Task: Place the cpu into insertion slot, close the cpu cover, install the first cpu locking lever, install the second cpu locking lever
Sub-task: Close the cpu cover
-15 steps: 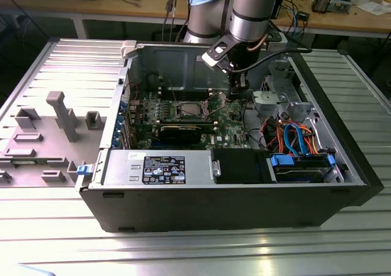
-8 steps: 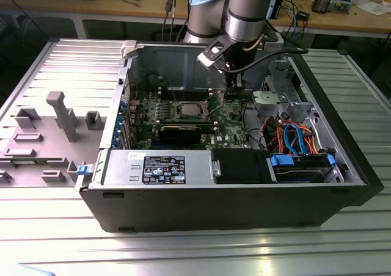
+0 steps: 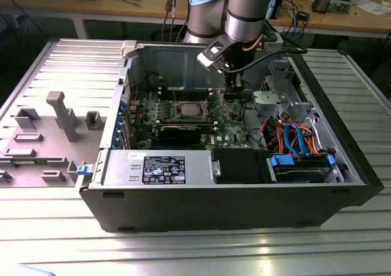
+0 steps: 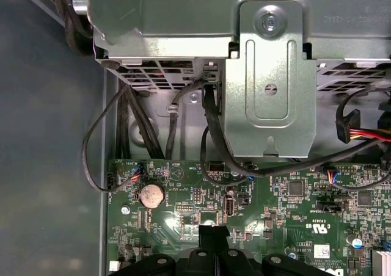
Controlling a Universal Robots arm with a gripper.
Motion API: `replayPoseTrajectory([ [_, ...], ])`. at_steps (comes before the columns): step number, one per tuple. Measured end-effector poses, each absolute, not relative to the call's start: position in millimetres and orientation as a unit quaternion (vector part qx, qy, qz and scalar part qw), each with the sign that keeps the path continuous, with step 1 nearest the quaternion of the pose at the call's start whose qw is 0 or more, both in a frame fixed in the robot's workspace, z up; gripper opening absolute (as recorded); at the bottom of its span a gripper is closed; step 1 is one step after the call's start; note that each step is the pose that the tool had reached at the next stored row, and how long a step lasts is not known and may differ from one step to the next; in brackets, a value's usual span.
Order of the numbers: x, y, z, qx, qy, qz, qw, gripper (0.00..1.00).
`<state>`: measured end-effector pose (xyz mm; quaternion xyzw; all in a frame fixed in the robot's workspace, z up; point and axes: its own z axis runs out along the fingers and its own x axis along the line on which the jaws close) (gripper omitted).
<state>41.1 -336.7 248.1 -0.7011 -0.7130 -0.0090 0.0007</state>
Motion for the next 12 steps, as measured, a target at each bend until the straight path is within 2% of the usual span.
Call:
replayPoseTrajectory([
  [12,37.7,-336.7,248.1,-0.701,-0.713,-0.009,0.001,0.11],
])
